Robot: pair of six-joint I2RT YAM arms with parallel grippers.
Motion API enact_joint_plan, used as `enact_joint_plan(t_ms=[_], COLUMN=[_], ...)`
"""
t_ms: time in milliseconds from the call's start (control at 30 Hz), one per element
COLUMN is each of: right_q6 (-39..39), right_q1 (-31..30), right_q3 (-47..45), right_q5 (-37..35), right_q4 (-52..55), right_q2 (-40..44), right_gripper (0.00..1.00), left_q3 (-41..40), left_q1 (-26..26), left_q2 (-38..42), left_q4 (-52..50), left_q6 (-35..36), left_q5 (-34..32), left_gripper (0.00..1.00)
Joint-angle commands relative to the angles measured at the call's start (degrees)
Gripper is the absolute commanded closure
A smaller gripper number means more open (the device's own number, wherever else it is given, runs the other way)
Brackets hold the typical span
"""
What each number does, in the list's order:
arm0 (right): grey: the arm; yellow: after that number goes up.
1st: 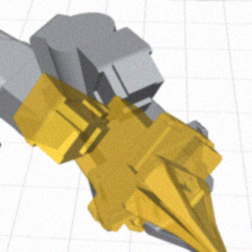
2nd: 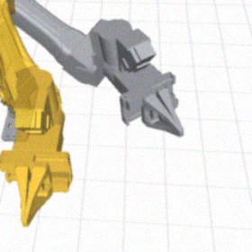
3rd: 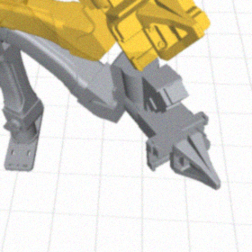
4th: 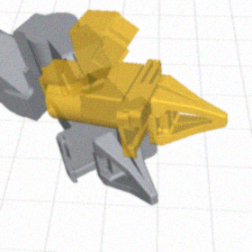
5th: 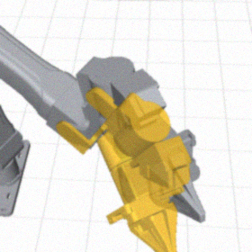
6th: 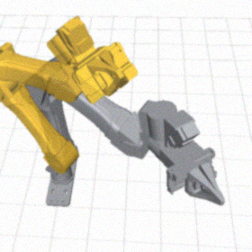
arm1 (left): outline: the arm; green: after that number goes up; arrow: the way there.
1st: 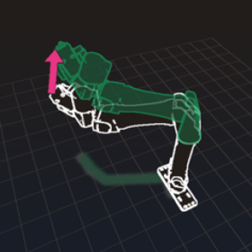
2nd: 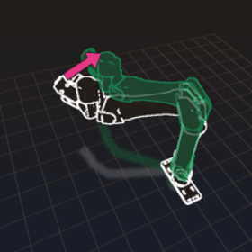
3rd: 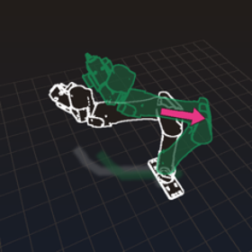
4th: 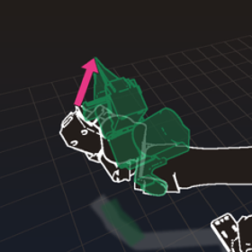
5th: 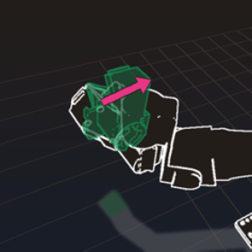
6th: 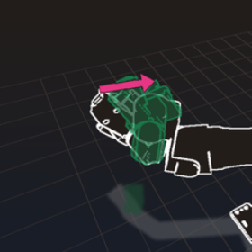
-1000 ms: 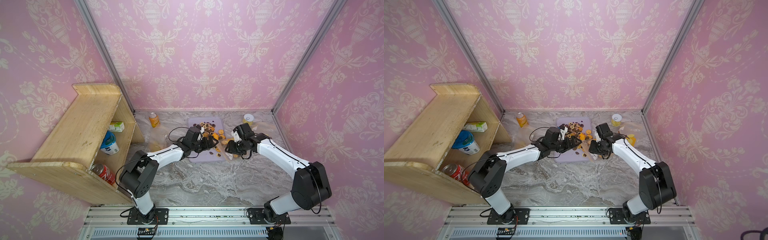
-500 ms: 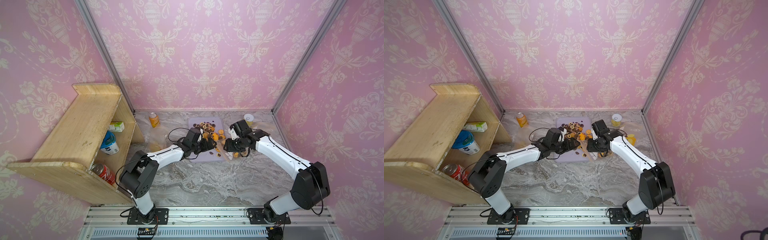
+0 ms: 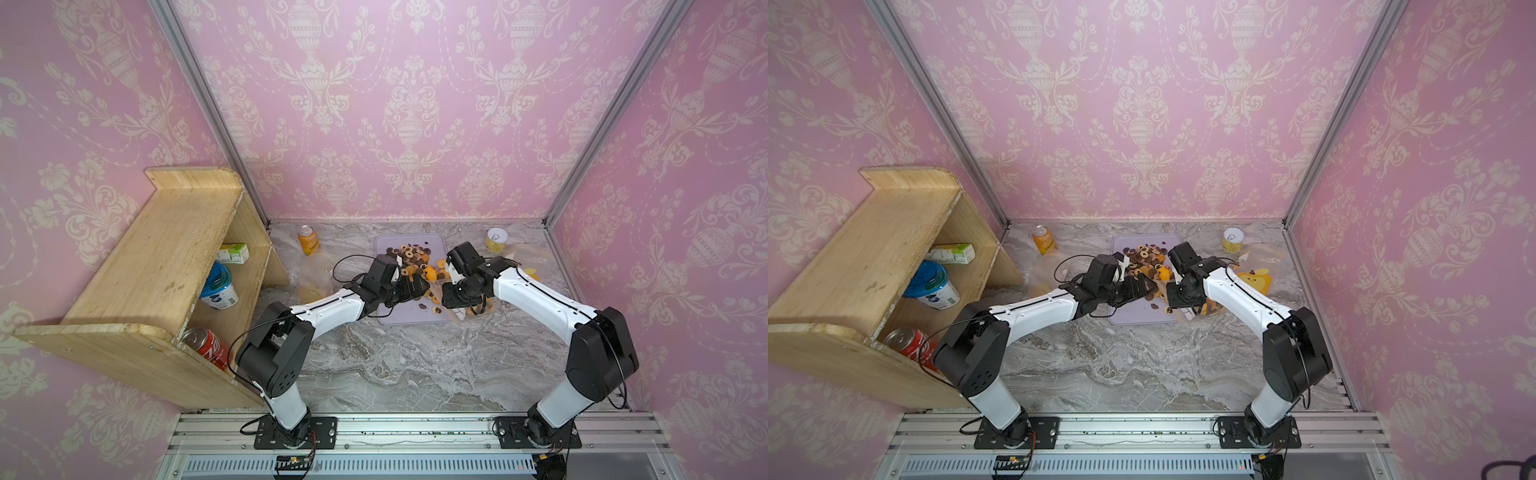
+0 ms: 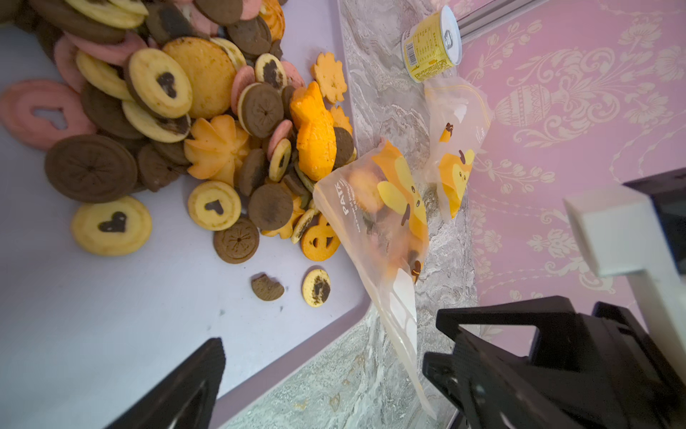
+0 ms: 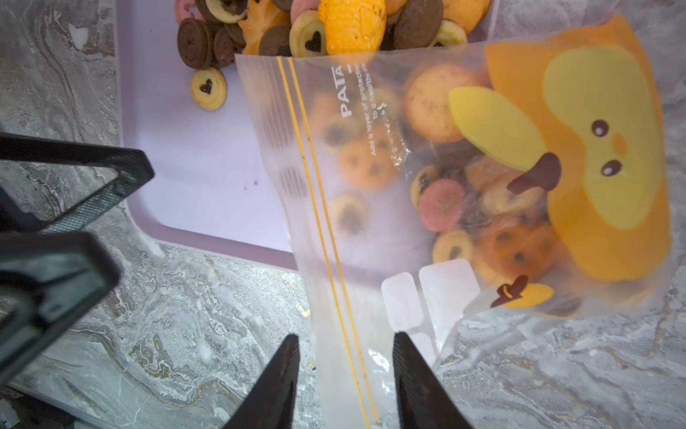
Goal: Pour cookies out of the ziploc bag
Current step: Move the ziploc bag to the center of the board.
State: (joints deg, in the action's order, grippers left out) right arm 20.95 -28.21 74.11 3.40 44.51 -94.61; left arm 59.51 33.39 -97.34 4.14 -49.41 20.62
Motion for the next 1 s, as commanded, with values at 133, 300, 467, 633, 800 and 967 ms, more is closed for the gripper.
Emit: enact_joint_plan(t_ms=[133, 300, 467, 633, 800, 967], right_q6=[-0.8, -0.6, 0.1, 0.4, 0.2, 0.0], right_q1=[-0.7, -0.8, -0.8, -0.8, -0.8, -1.1], right_q3=[3.0, 4.0, 4.6, 4.4, 4.5, 4.2], right_q5=[-1.5, -1.9, -3.7, -4.3, -3.4, -1.5], right_q4=[1.3, 1.4, 1.9, 1.8, 1.5, 0.8], right_q2=[-2.9, -4.4, -5.8, -5.8, -6.4, -6.4], right_gripper=[0.58, 0.58, 0.62, 0.66, 0.72, 0.73], left_q3=[-1.5, -1.8, -2.0, -2.0, -1.6, -1.4], left_q1=[-2.2, -2.4, -2.5, -2.4, -2.4, -2.4], left_q2=[3.0, 3.2, 2.7, 1.7, 0.7, -0.1], left_q4=[-1.9, -1.6, -0.9, -0.2, 0.7, 1.5], left_q6=[2.2, 2.2, 1.9, 1.6, 0.9, 0.3], left_q5=[1.1, 1.4, 2.1, 2.9, 3.5, 4.1], left_gripper=[0.07, 0.14, 0.19, 0.22, 0.23, 0.24])
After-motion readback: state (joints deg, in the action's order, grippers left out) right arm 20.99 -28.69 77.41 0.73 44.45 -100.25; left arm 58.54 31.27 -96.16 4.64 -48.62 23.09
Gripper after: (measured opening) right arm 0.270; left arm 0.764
